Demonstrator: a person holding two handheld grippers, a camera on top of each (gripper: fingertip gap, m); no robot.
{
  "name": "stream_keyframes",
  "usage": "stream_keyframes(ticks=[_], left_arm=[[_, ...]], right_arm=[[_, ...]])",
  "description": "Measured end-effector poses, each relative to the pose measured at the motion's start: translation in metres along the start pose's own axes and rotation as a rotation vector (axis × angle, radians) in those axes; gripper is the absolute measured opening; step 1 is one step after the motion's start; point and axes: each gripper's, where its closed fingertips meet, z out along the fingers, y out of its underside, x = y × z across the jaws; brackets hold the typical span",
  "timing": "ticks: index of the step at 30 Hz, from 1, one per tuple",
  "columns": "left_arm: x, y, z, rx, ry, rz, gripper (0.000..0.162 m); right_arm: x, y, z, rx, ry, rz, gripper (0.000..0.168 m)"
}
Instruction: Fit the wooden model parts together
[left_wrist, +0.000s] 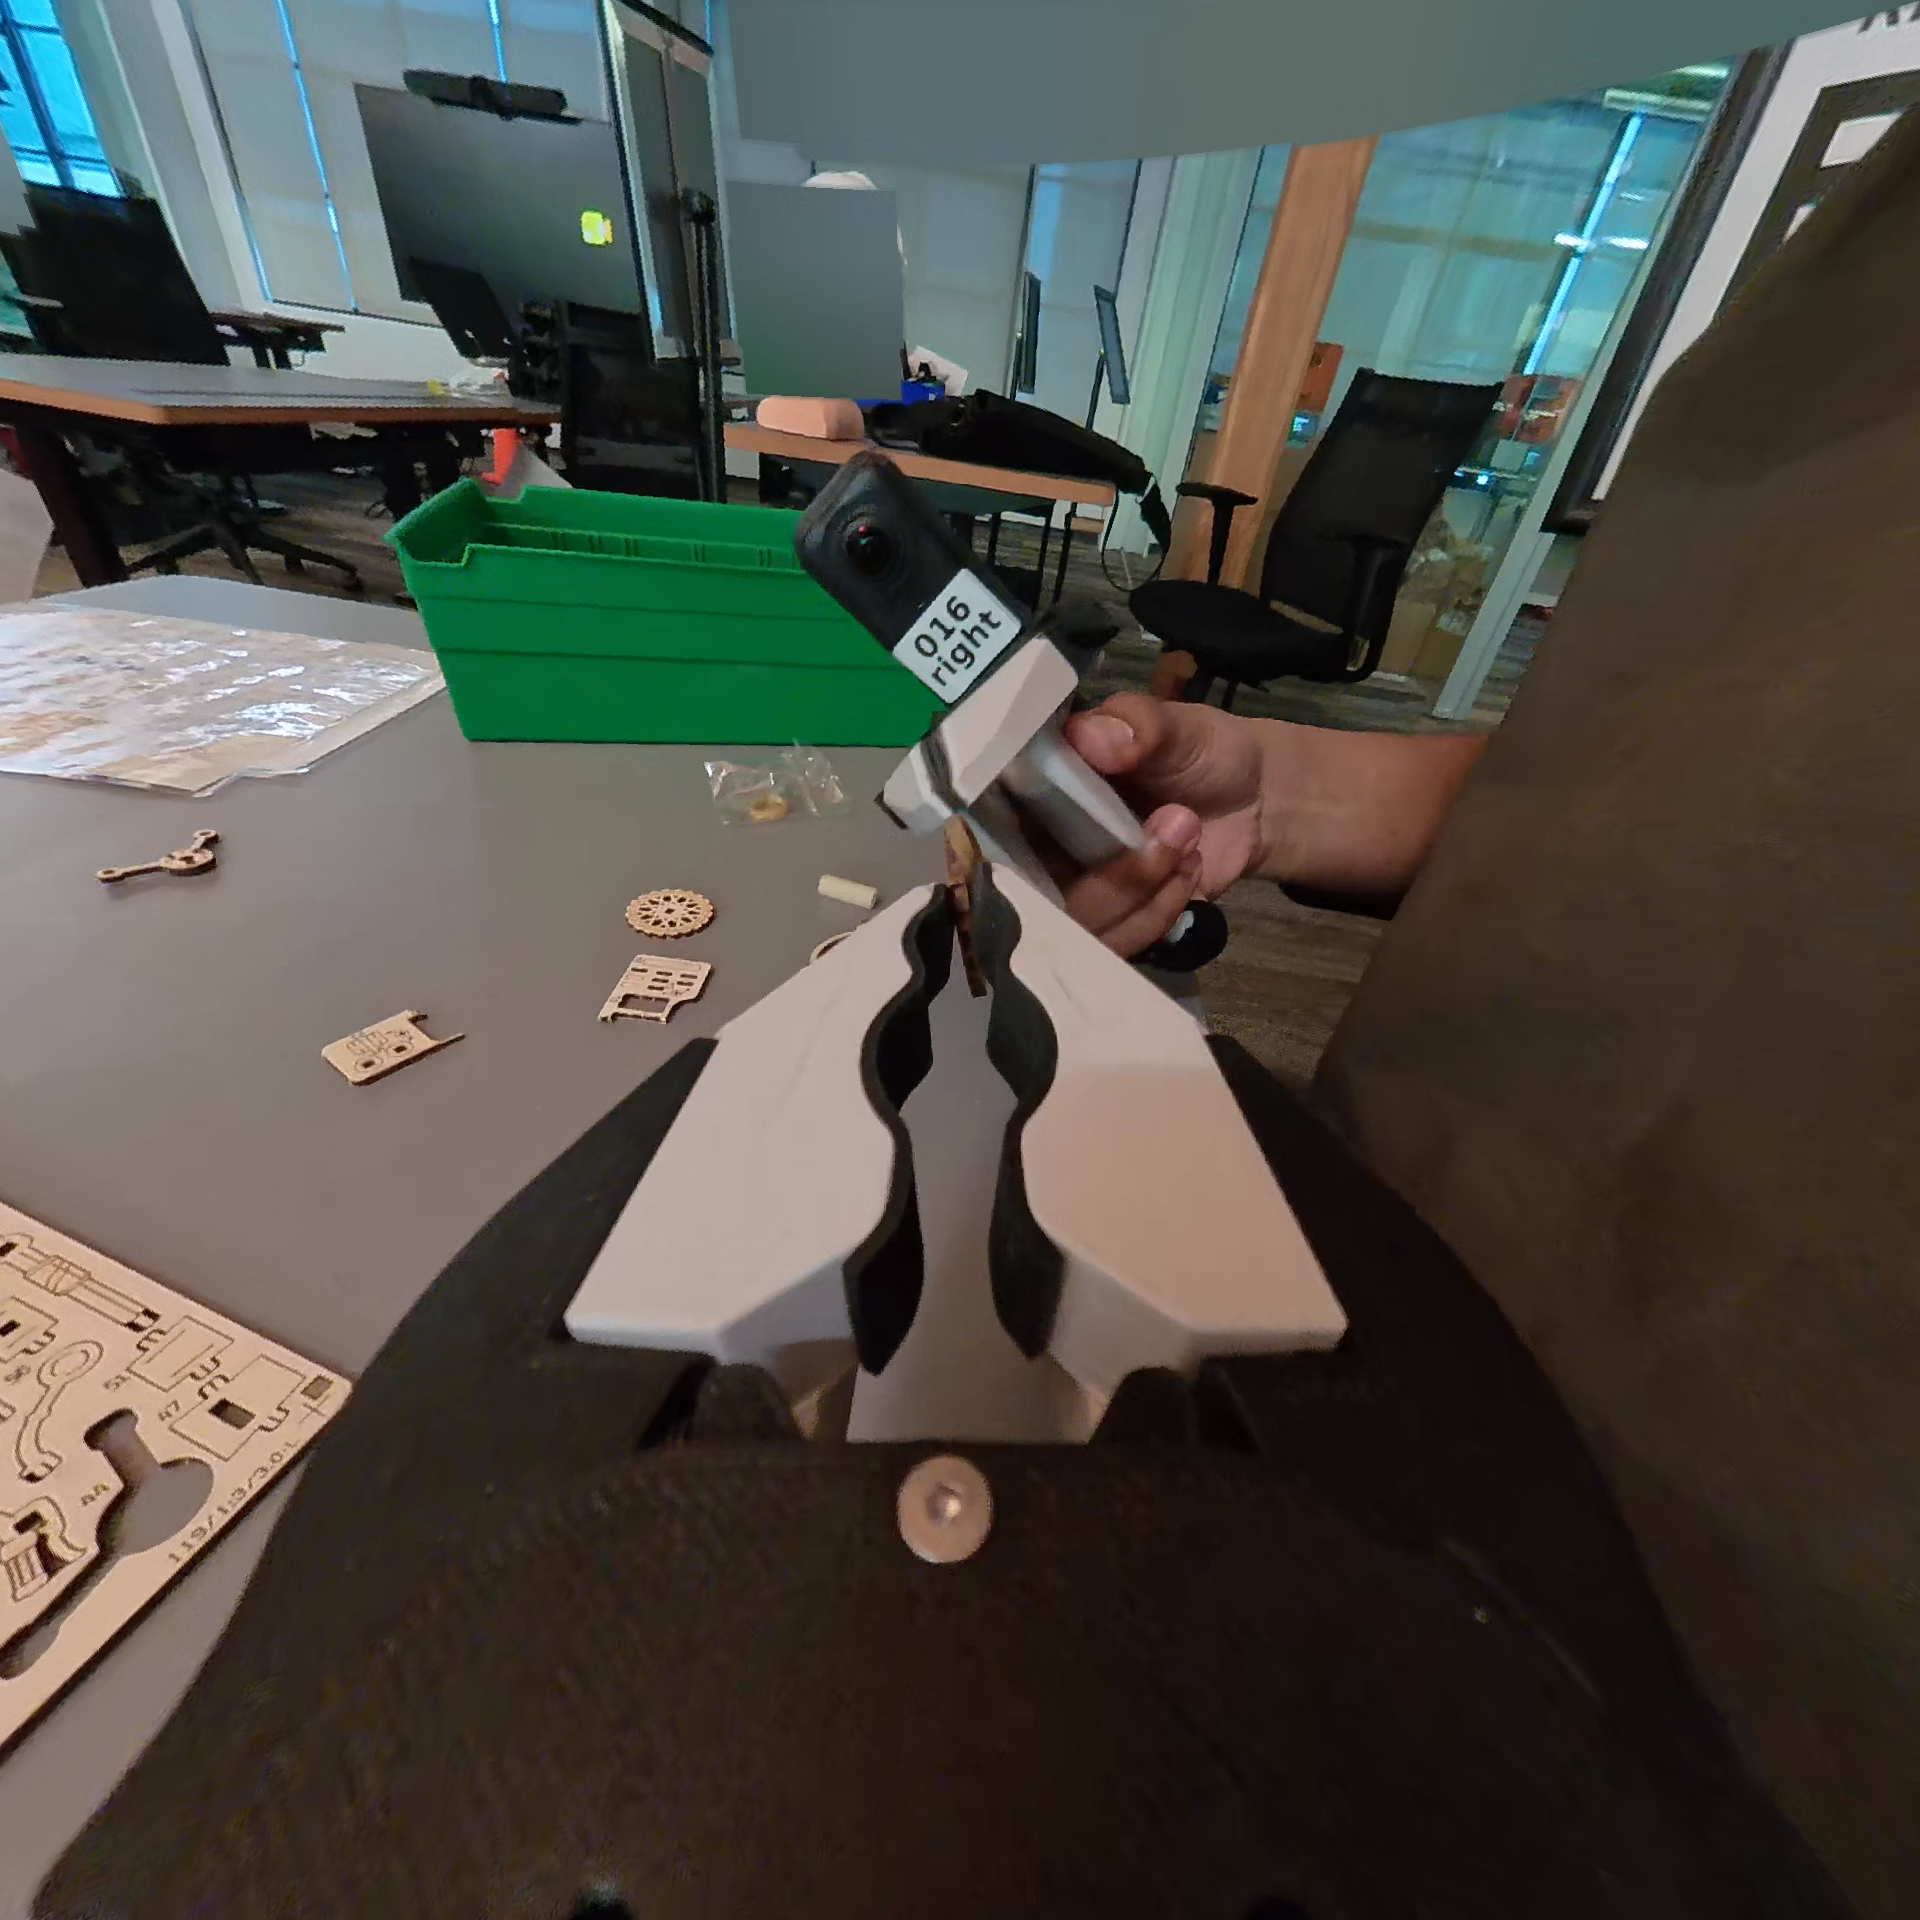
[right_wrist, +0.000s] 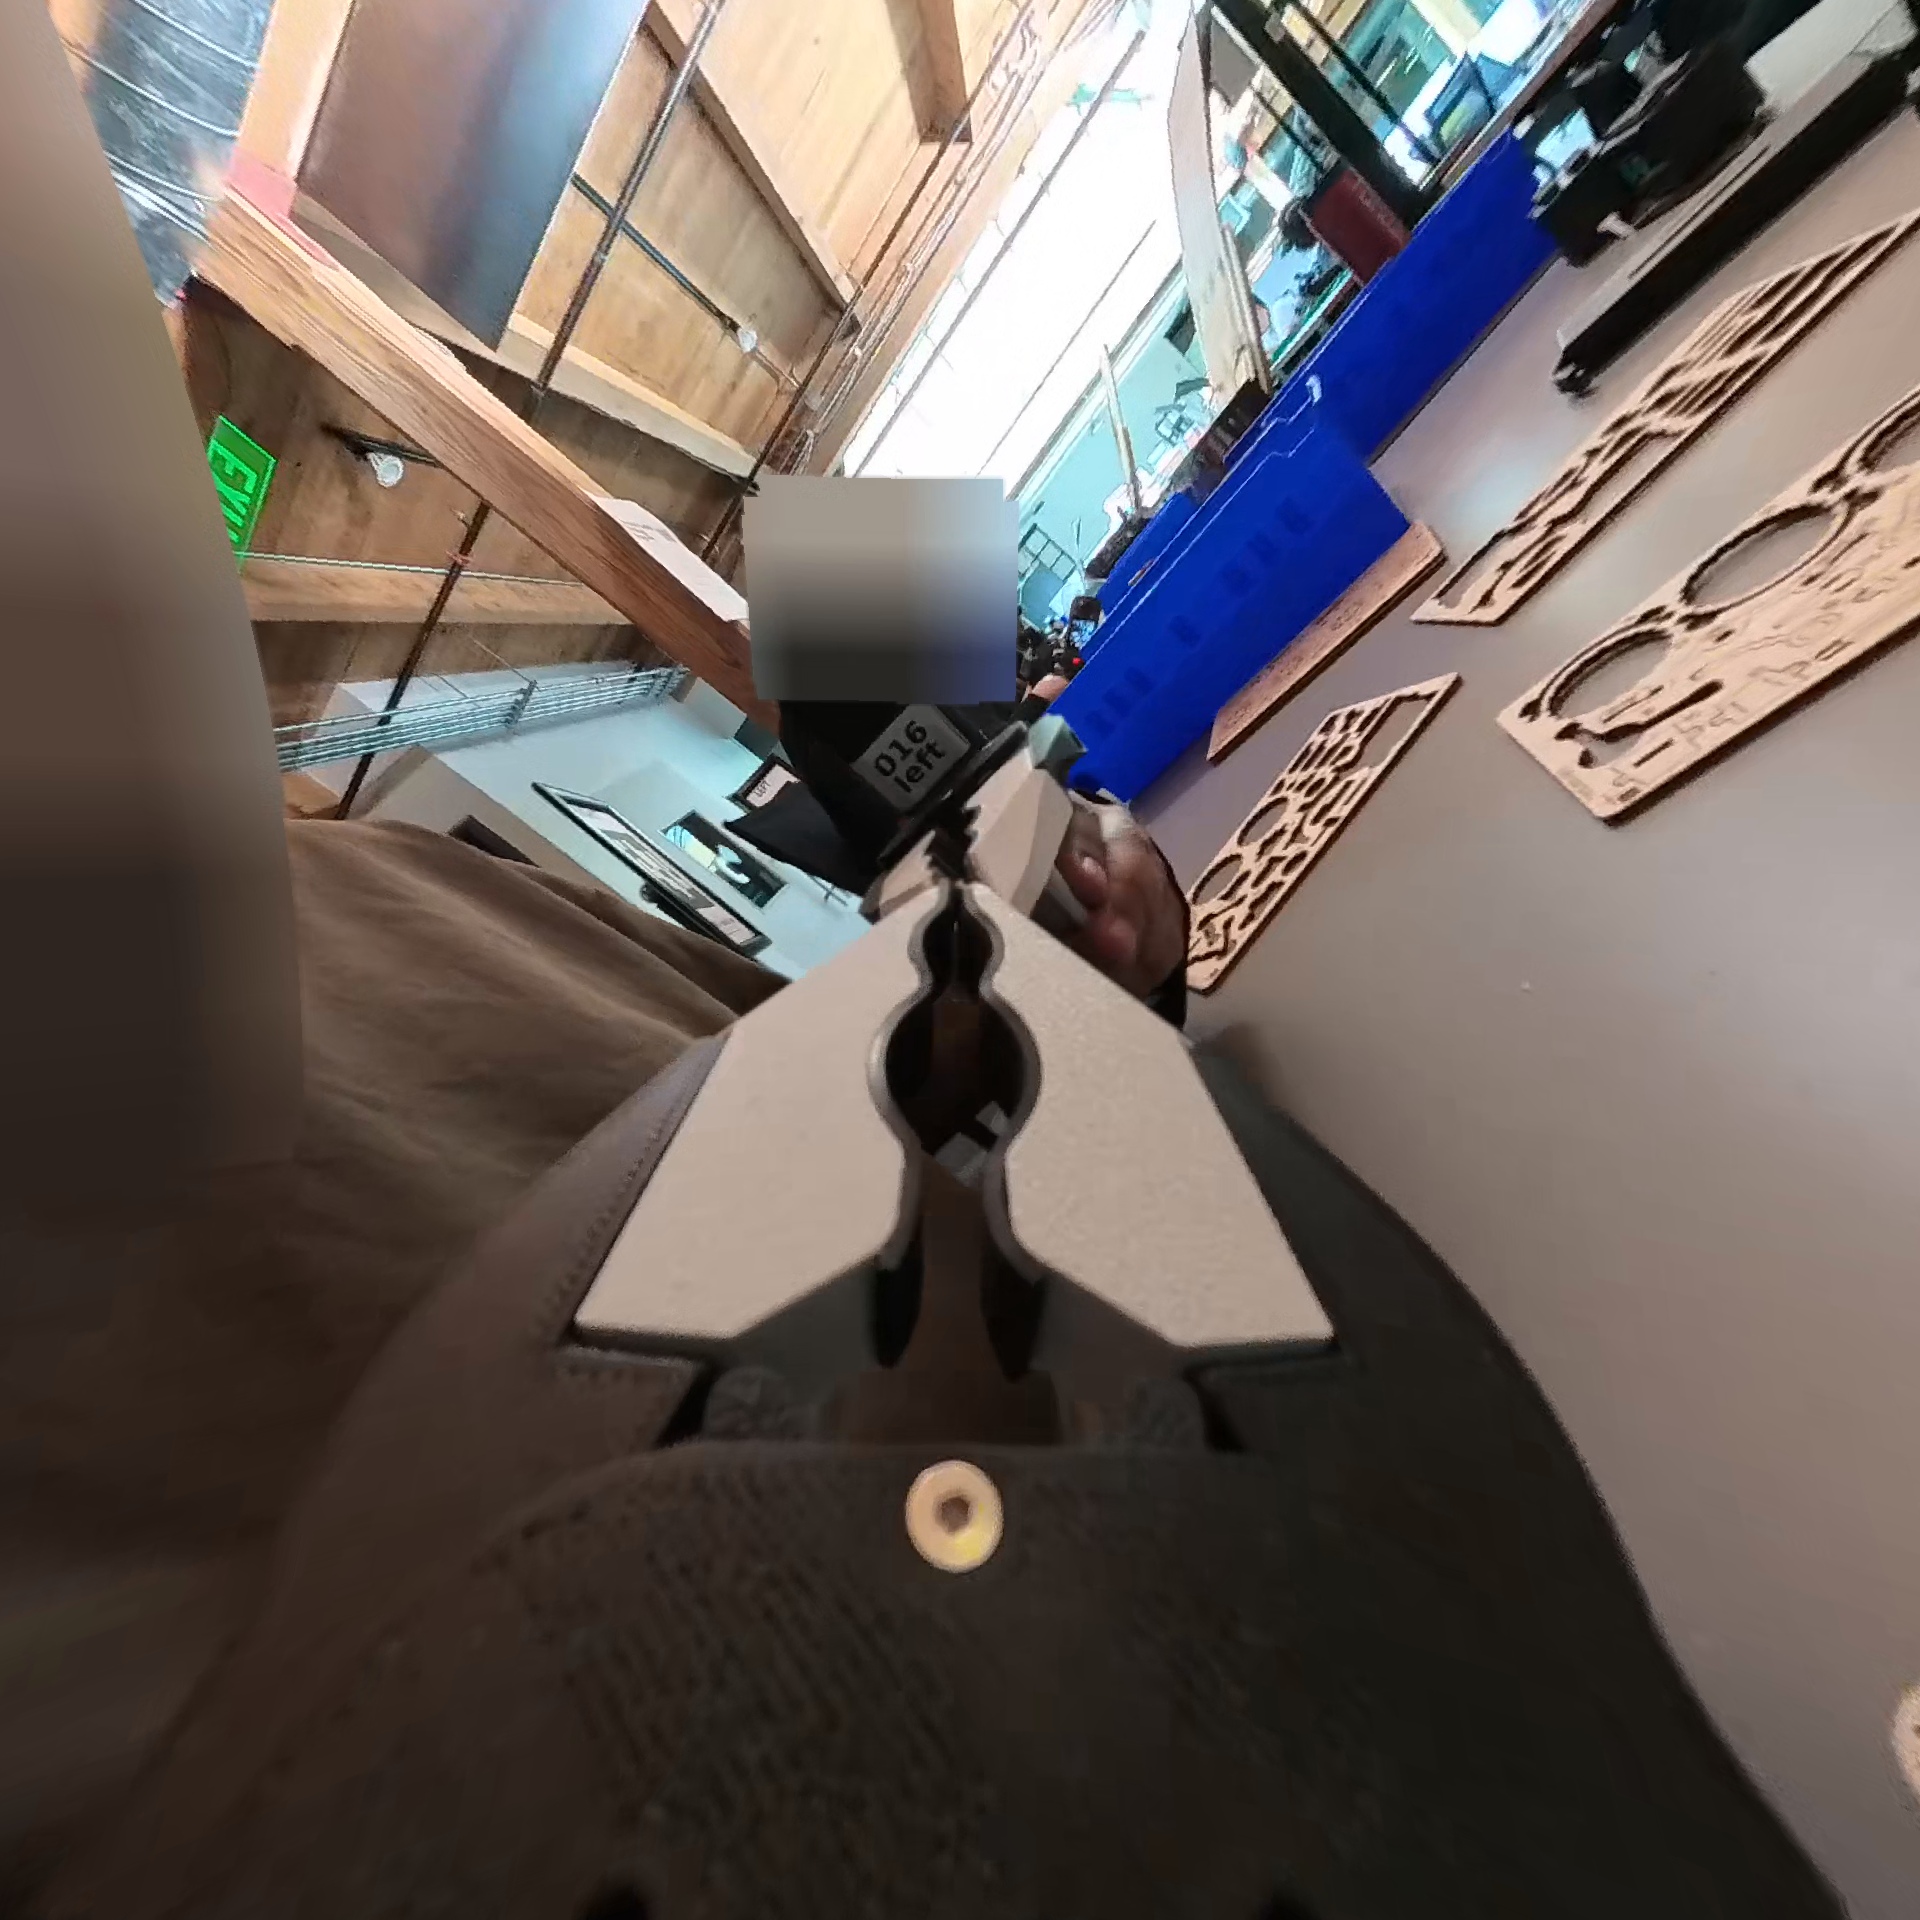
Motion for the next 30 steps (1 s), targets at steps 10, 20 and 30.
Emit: stream_keyframes(ticks=[10, 20, 30], left_arm=[[-0.015, 0.021, 0.006, -0.034, 0.031, -0.295, 0.001], [-0.021, 0.01, 0.002, 0.076, 0.088, -0.499, 0.008], [0.0, 0.021, 0.004, 0.014, 0.205, -0.563, 0.027]], right_arm=[[0.034, 0.018, 0.0, -0.144, 0.256, -0.355, 0.014], [0.03, 0.014, 0.008, -0.053, 0.141, -0.243, 0.003], [0.027, 0.016, 0.011, -0.016, 0.149, -0.226, 0.003]])
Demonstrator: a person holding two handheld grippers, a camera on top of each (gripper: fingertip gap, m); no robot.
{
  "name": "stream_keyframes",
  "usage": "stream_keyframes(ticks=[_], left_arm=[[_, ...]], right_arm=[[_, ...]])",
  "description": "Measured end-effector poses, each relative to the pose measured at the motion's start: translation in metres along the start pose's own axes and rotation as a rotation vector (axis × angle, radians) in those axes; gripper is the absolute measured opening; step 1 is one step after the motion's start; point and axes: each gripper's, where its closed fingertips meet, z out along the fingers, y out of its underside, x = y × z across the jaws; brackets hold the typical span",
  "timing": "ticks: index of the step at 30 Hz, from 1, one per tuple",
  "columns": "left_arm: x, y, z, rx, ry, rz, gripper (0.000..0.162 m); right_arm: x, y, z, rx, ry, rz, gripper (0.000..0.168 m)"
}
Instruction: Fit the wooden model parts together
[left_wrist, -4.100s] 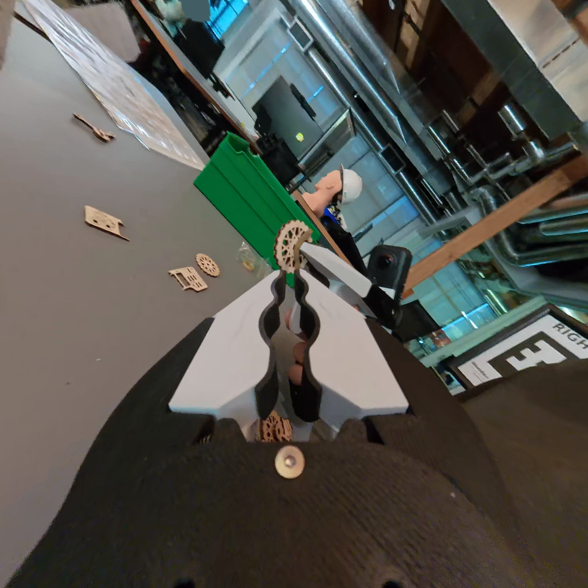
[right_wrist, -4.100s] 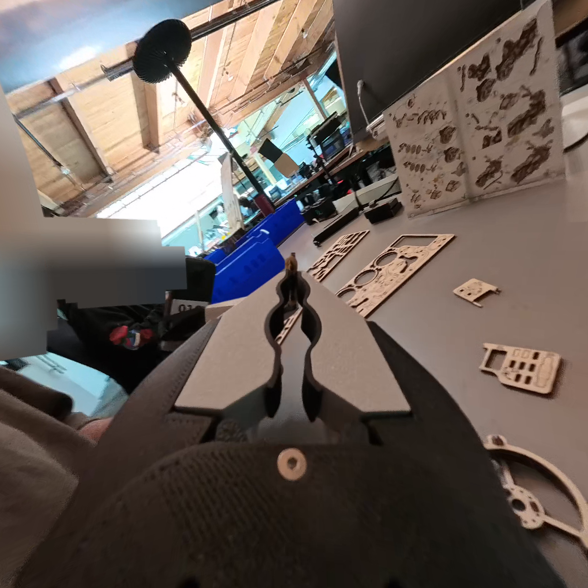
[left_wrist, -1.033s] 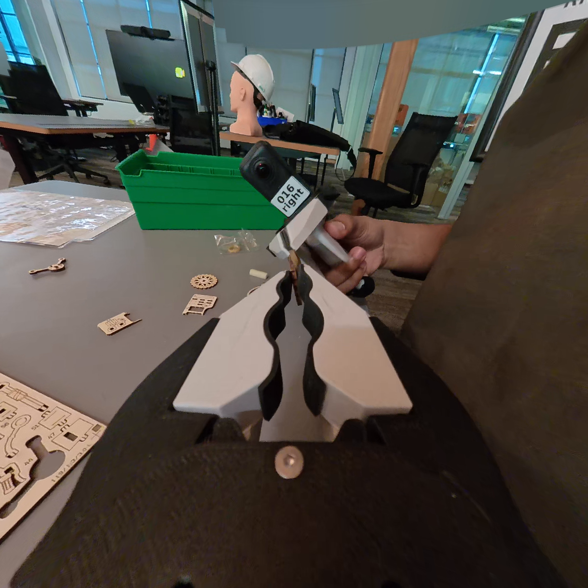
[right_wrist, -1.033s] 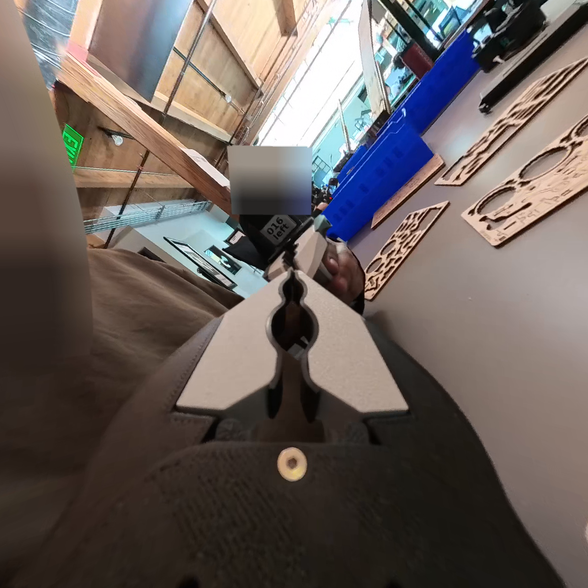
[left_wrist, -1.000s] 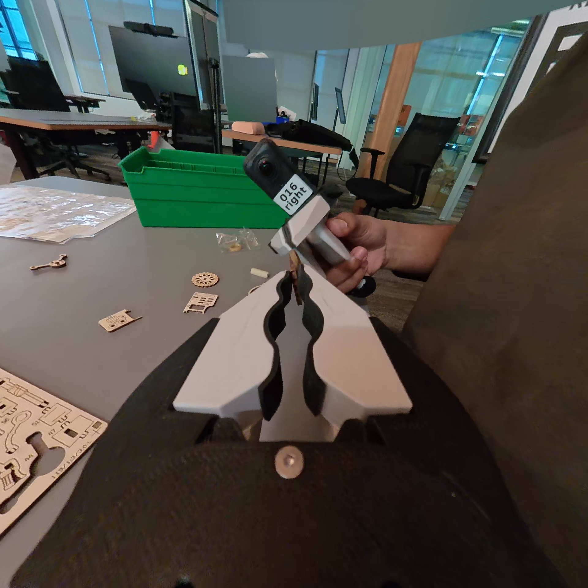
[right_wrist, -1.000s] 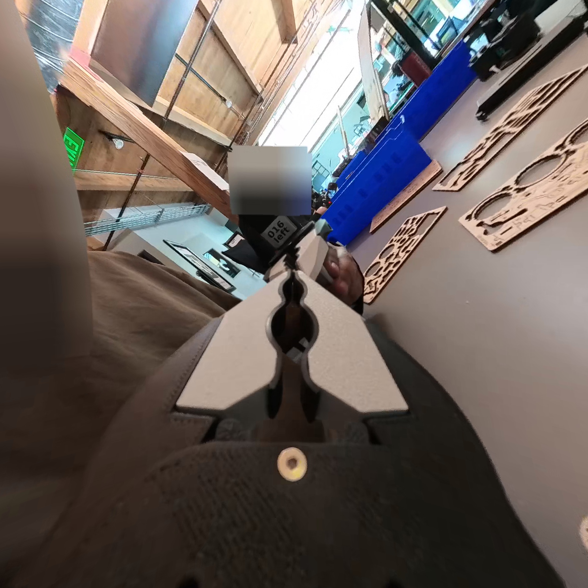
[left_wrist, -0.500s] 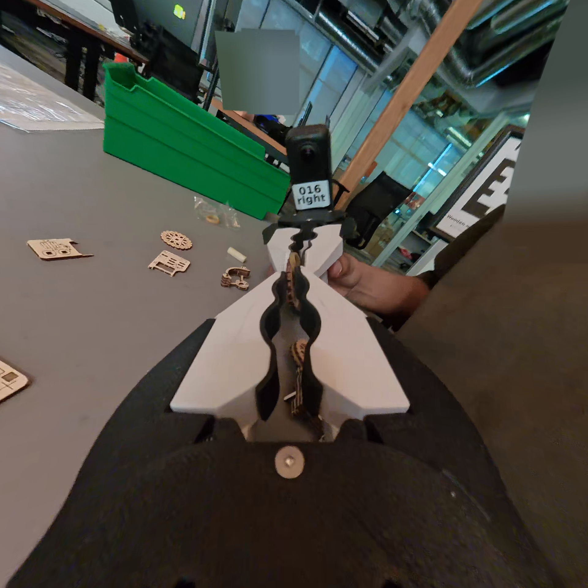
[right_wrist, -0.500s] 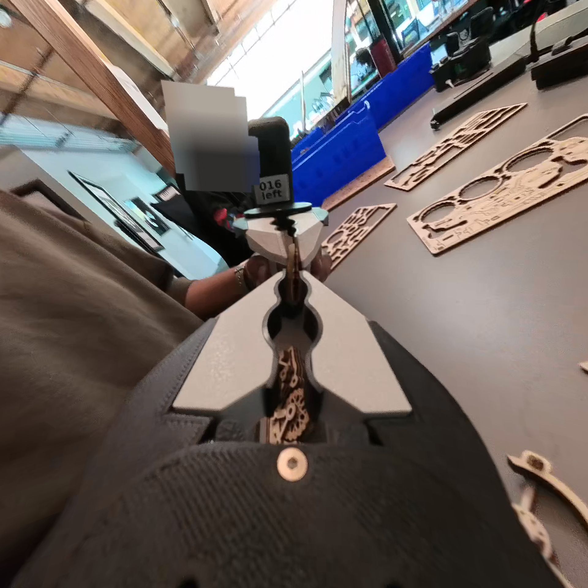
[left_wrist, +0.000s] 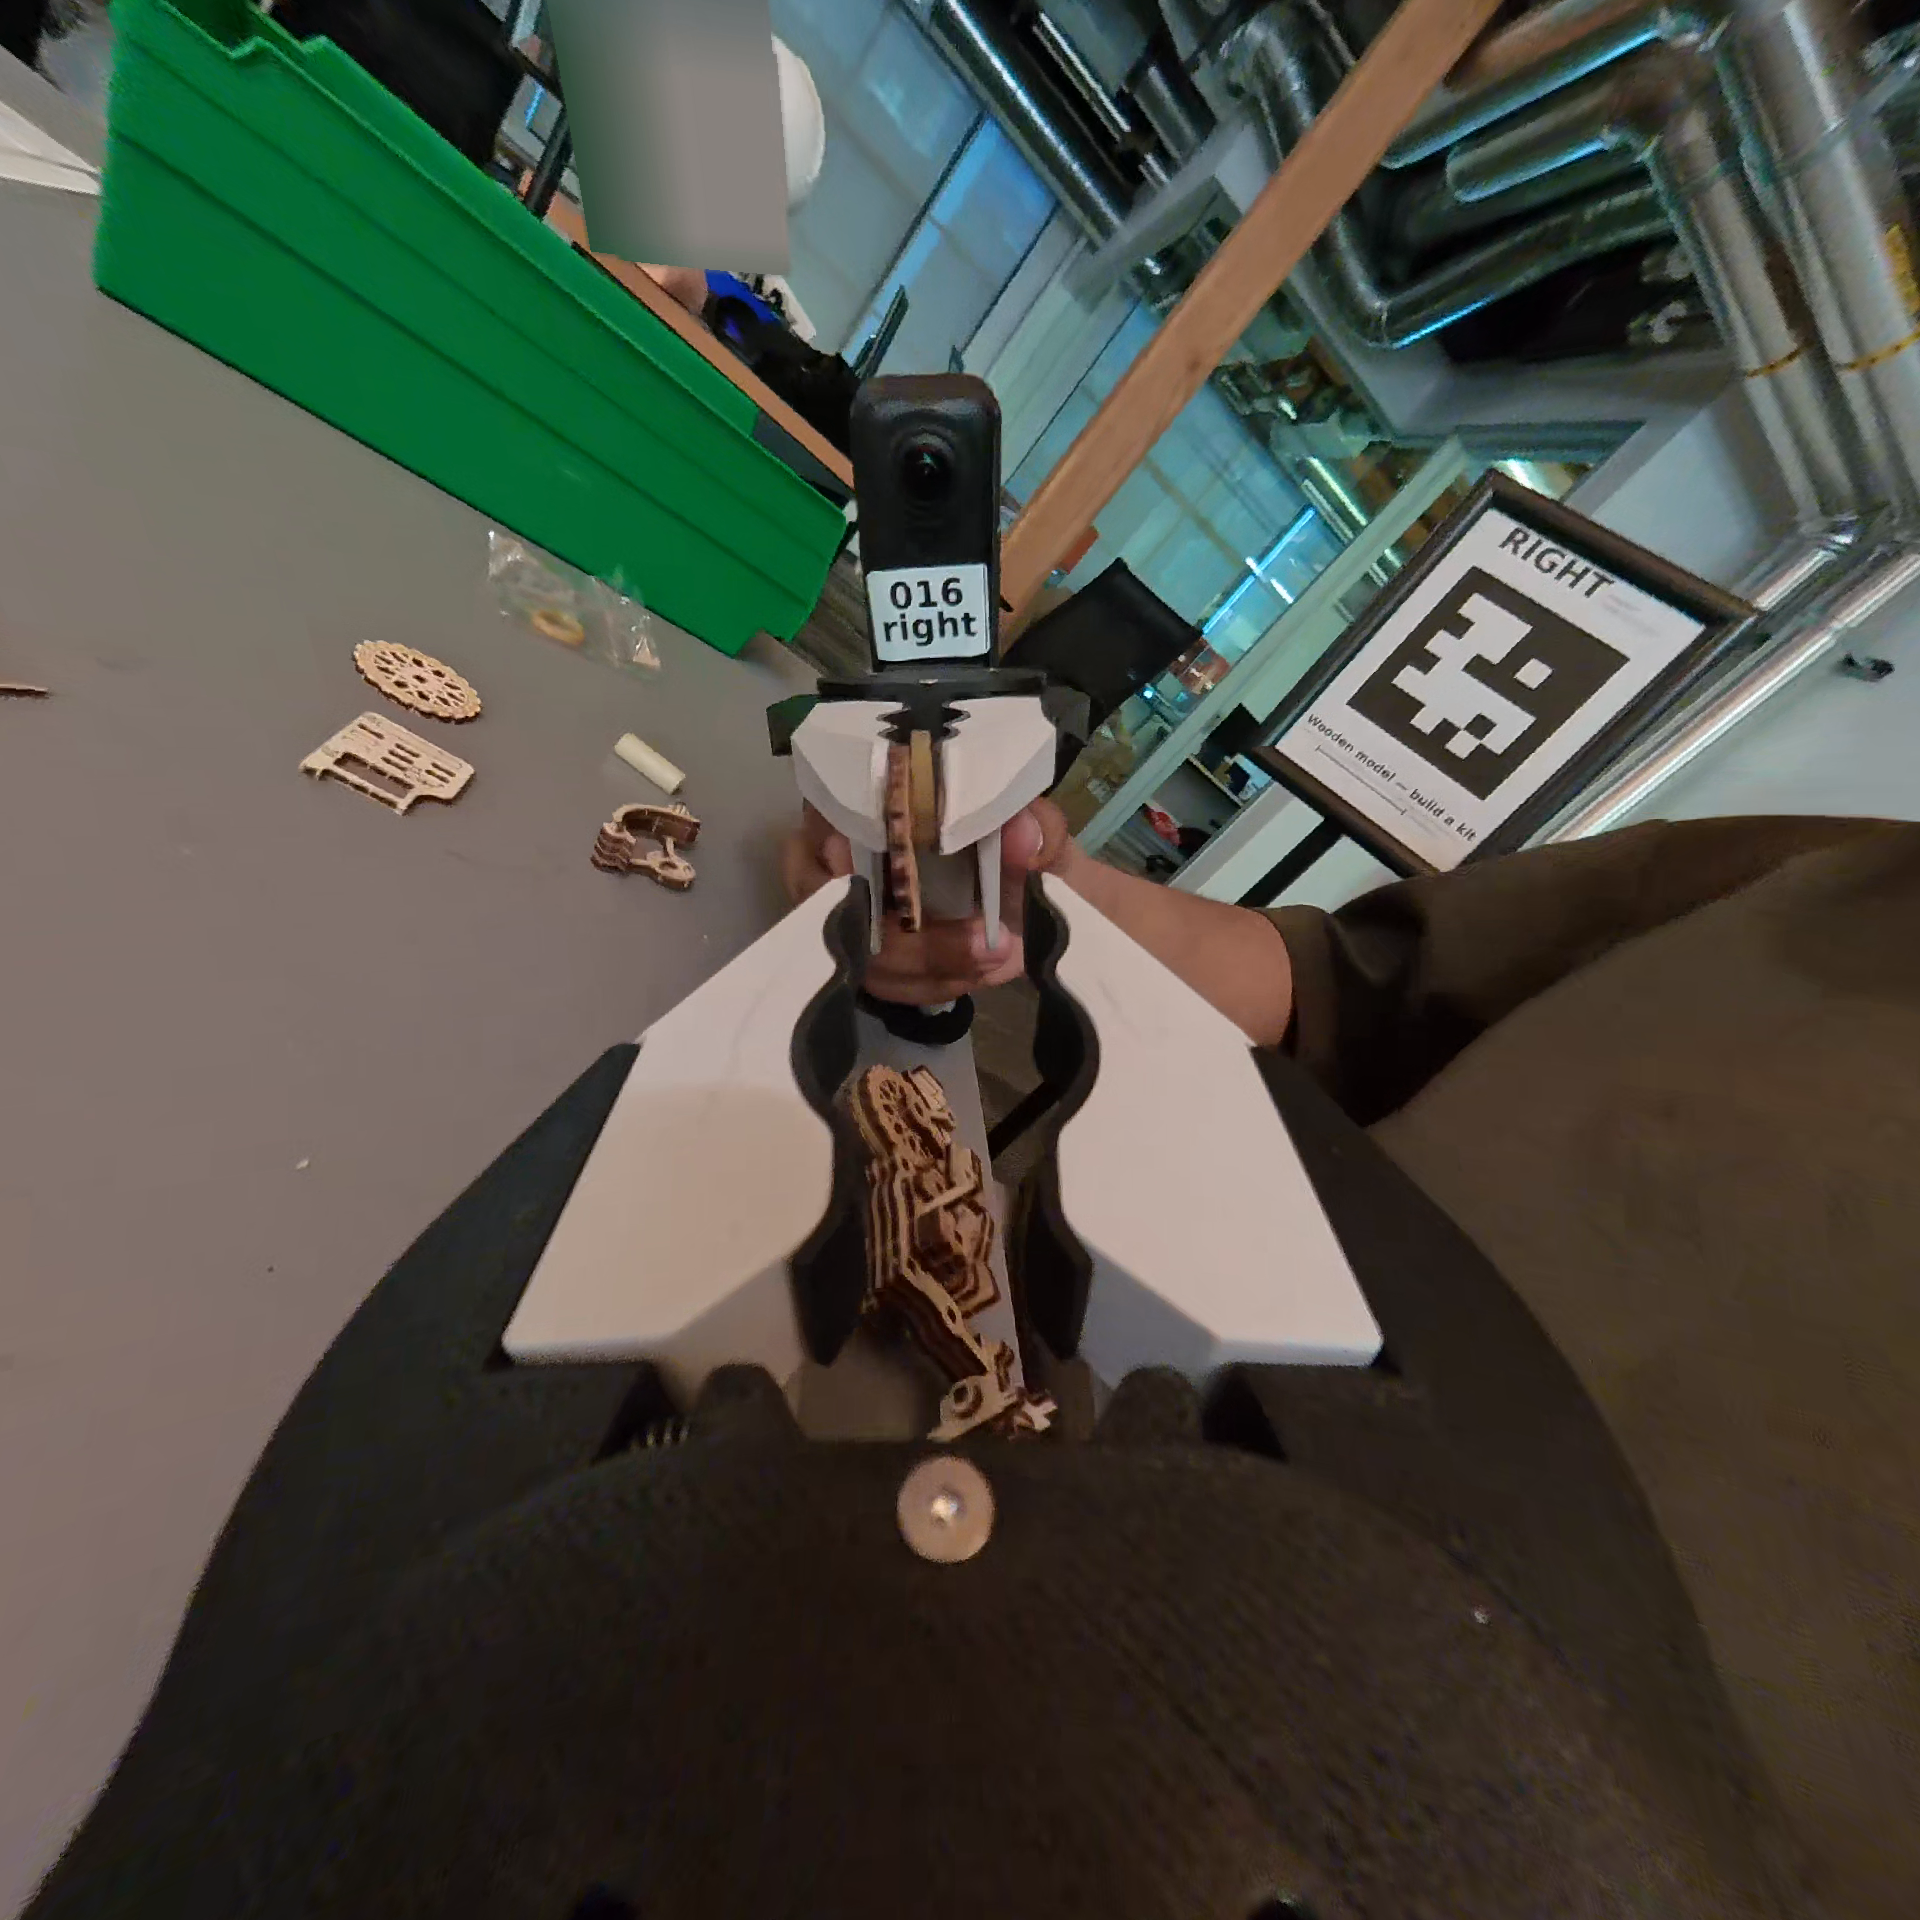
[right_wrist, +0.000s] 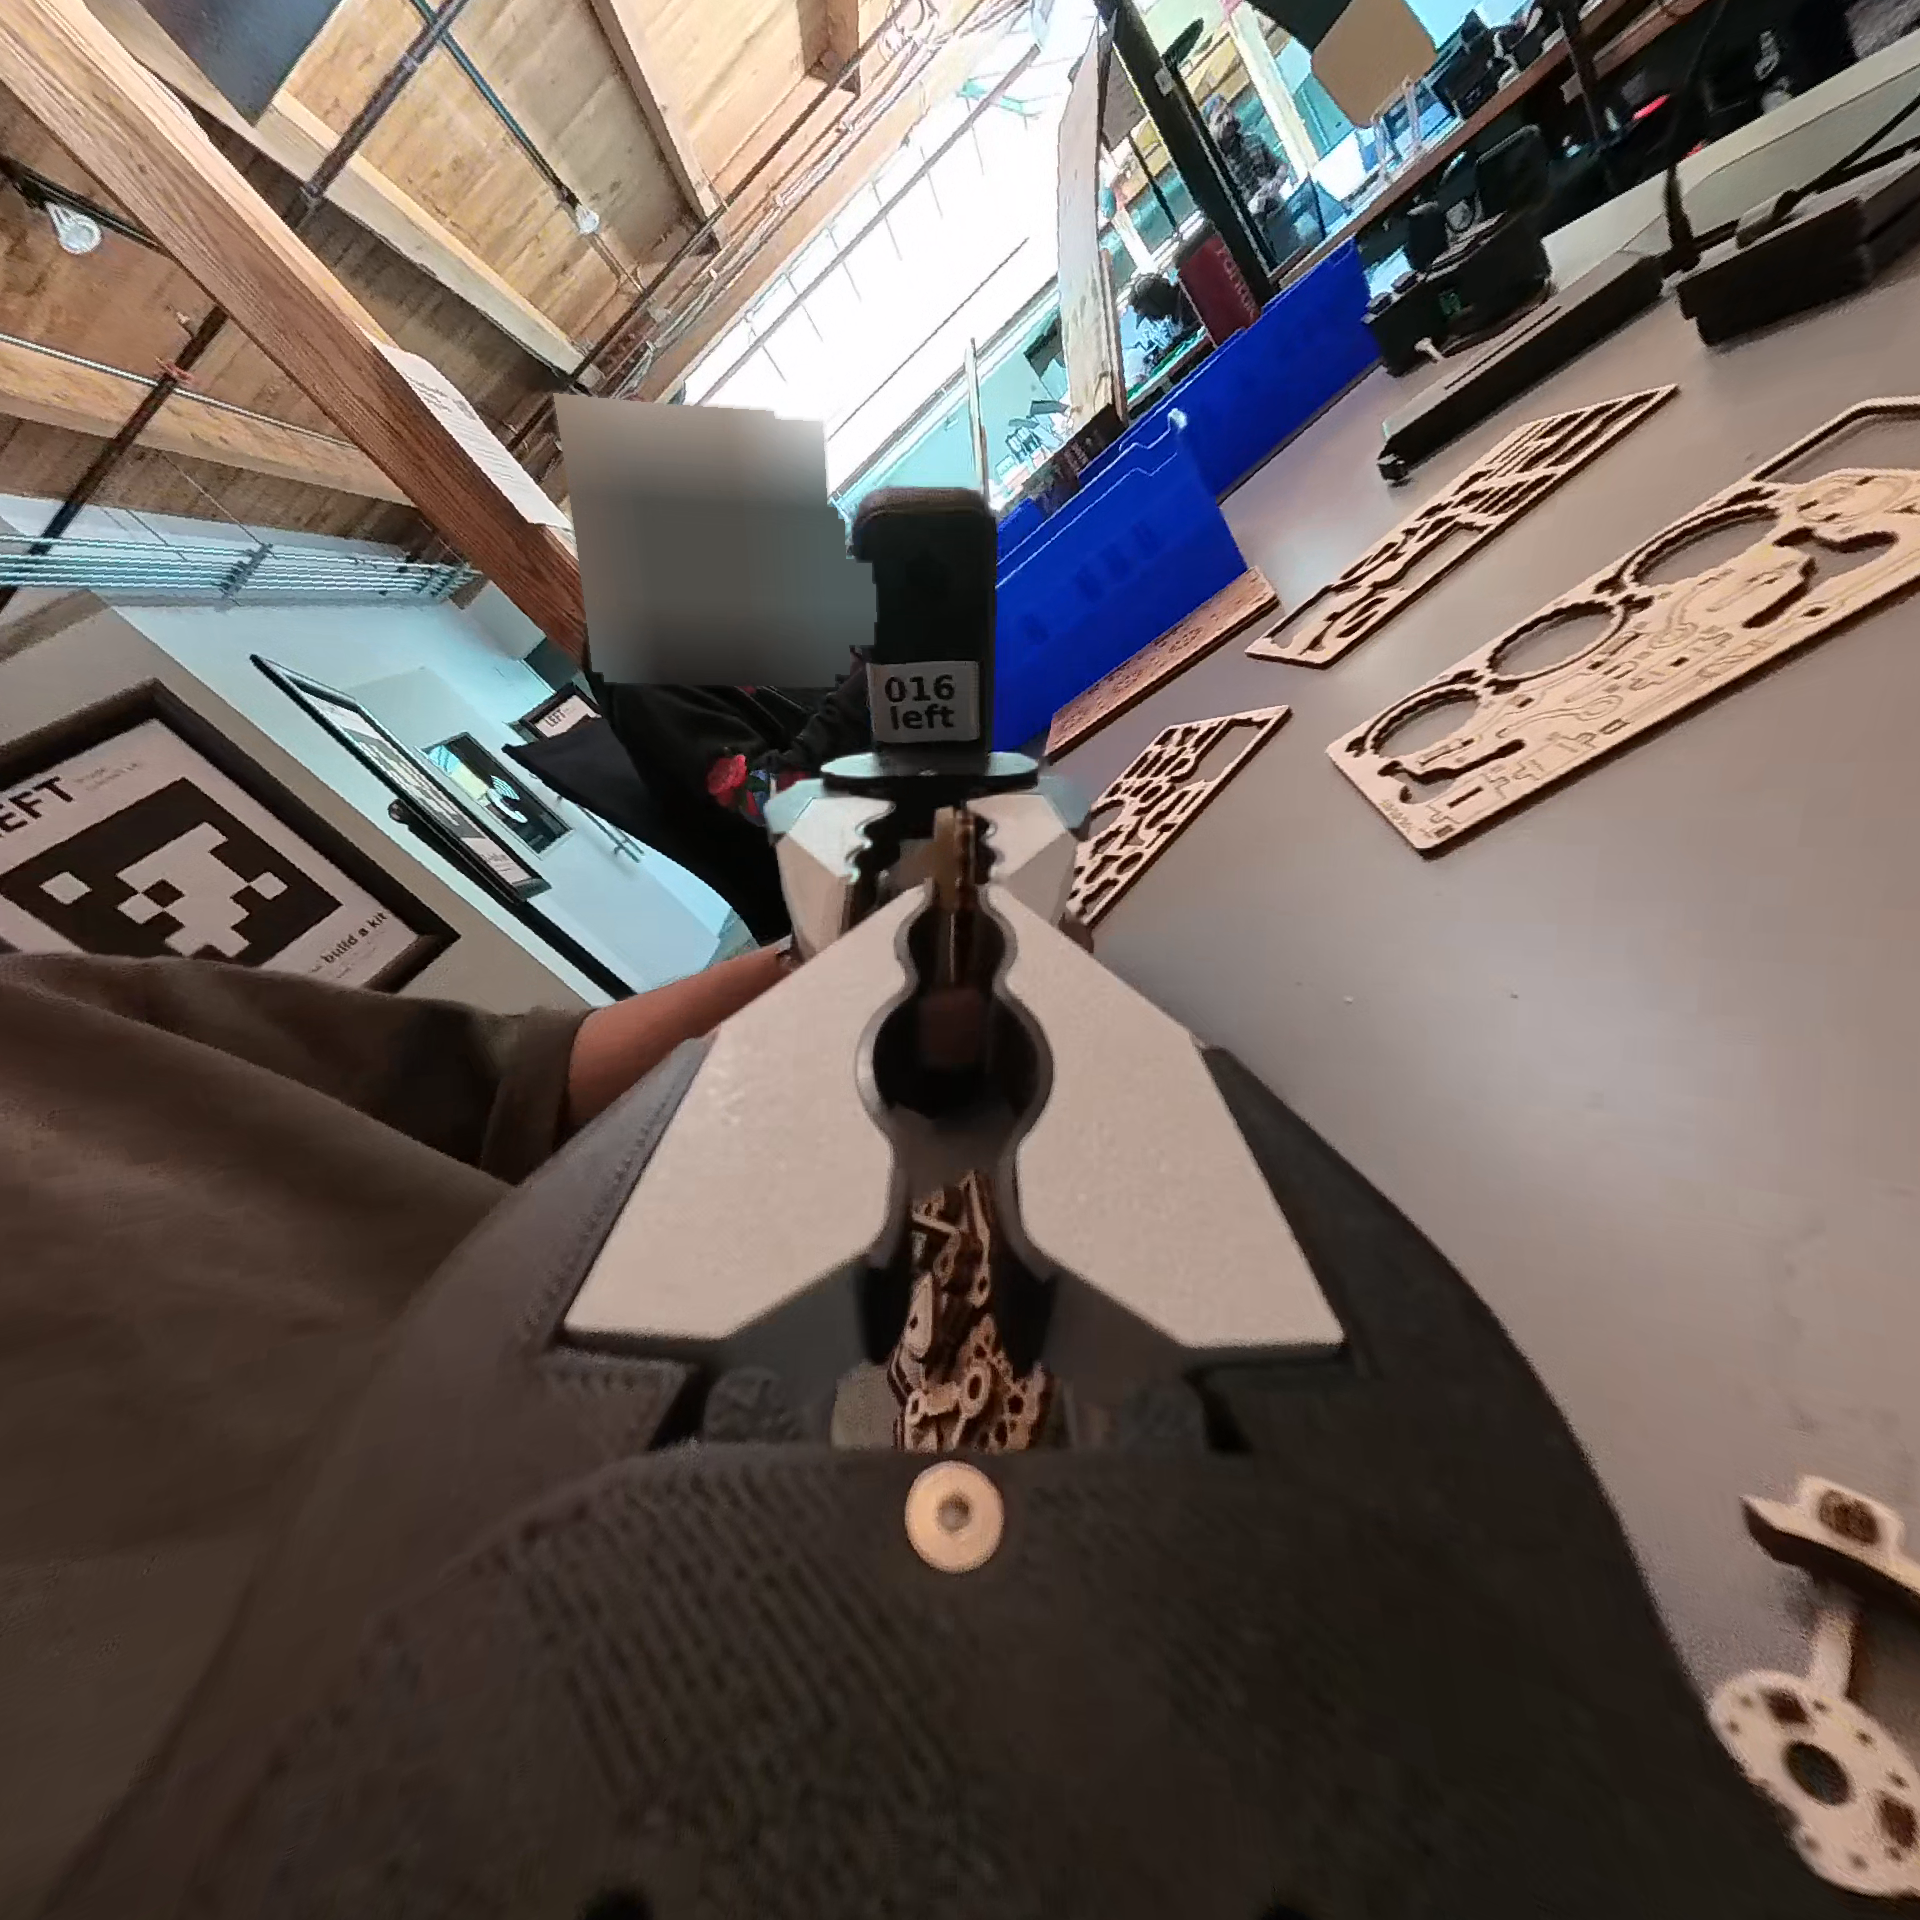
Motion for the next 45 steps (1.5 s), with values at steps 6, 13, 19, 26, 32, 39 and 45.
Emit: stream_keyframes(ticks=[6, 13, 19, 26, 32, 39, 45], left_arm=[[-0.001, -0.001, -0.006, 0.04, -0.129, 0.075, 0.03], [-0.008, -0.041, -0.033, 0.259, -0.151, 0.008, 0.031], [-0.019, -0.068, -0.06, 0.412, -0.134, -0.053, 0.032], [-0.042, -0.083, -0.051, 0.278, -0.164, -0.018, 0.036], [-0.045, -0.061, -0.036, 0.158, -0.198, -0.019, 0.035], [-0.027, -0.06, -0.038, 0.163, -0.116, 0.003, 0.0], [-0.026, -0.037, -0.025, 0.056, -0.111, -0.009, 0.0]], right_arm=[[-0.006, -0.018, -0.009, 0.054, 0.044, -0.092, 0.003], [0.01, -0.03, -0.02, 0.116, 0.111, -0.061, 0.004], [0.03, -0.041, -0.009, 0.155, 0.112, -0.019, 0.004], [0.045, -0.07, 0.011, 0.238, 0.071, 0.101, 0.003], [0.043, -0.06, 0.029, 0.216, 0.034, 0.185, 0.004], [0.021, -0.041, 0.035, 0.168, 0.003, 0.17, 0.005], [0.021, -0.019, 0.017, 0.071, 0.112, 0.071, 0.007]])
